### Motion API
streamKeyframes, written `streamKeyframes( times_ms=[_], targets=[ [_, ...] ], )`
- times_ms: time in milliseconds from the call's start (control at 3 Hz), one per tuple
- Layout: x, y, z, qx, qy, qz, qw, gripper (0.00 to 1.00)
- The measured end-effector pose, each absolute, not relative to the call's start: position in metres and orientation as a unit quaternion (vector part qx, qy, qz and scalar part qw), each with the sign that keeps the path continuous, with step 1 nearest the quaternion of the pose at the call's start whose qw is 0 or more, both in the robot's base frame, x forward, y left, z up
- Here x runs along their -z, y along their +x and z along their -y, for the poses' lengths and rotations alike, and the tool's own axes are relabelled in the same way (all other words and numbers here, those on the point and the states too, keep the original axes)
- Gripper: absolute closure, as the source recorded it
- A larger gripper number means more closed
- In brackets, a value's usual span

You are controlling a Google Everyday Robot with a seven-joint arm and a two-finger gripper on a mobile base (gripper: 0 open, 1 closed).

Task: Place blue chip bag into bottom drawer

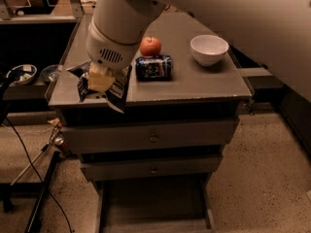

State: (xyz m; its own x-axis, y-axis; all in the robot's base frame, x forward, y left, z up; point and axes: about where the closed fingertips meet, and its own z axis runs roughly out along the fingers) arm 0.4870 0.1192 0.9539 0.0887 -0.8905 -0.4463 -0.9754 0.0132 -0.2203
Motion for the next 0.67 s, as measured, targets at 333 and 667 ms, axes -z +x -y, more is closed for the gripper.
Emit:
streamKeyframes(
  times_ms=[333, 667],
  targets=[
    [-0.95, 0.459, -0.114, -0.096, -0.684, -0.682, 0.242, 1.0],
    [-0.933, 0.426, -0.113, -0.112, -0.676, -0.692, 0.225, 1.0]
  ],
)
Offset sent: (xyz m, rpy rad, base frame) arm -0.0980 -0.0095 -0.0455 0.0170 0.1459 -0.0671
